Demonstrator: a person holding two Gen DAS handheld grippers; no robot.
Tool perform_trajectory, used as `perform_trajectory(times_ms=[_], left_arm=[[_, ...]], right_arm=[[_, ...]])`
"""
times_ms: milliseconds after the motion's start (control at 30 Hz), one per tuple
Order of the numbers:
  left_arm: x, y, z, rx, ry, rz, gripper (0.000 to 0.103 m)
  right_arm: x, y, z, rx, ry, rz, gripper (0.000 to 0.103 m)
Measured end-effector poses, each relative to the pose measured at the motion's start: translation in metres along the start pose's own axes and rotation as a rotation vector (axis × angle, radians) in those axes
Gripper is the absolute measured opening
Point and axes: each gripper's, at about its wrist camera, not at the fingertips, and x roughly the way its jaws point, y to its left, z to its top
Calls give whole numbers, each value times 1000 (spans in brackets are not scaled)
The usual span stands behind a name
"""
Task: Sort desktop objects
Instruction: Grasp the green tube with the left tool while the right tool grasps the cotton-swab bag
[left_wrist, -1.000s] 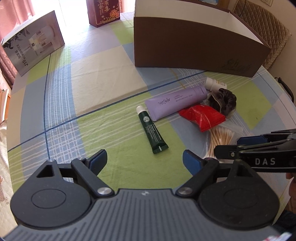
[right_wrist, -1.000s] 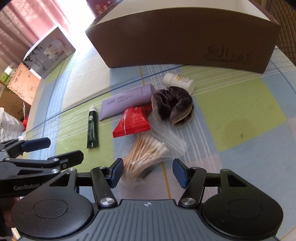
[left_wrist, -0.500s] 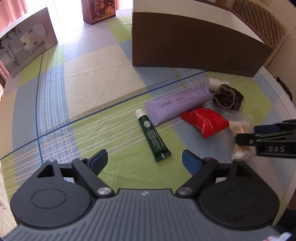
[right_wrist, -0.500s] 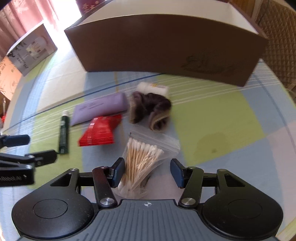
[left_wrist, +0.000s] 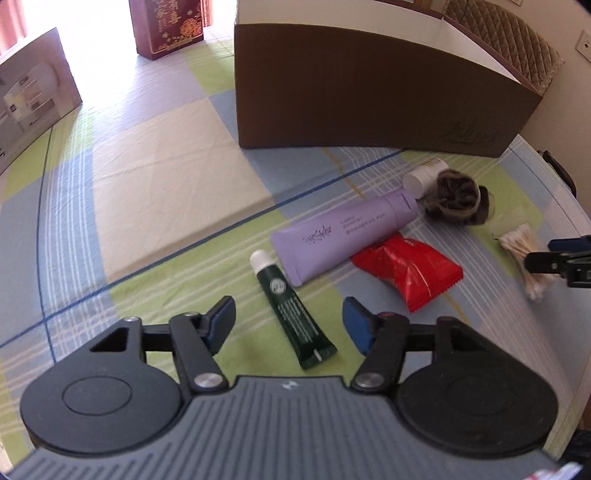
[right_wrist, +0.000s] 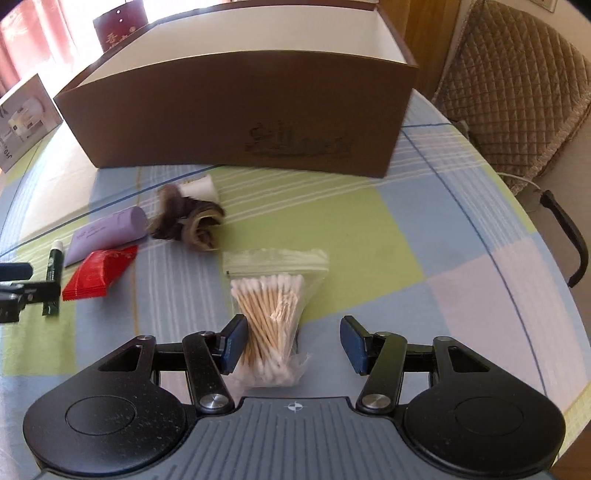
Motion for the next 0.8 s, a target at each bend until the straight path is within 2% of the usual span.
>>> perform_trajectory(times_ms=[67,133,233,533,800], left_arm=[[4,2,1,7,-2,-10,47],[6,3,0,15,-1,-20,31],[5,5,-4,22,-10,-40,18],[-8,4,-25,2,6,-44,14],[-22,0,-42,-39,43,-29,15]], right_arm=[[-2,-6,-1,24,-2,7,53],[-3,-10,-3,46,-9,10,56],[-7,-12,-4,52,-23,18,61],[-5,2,1,-27,-40,62,70],[13,14,-2,-161,-40,29,71]])
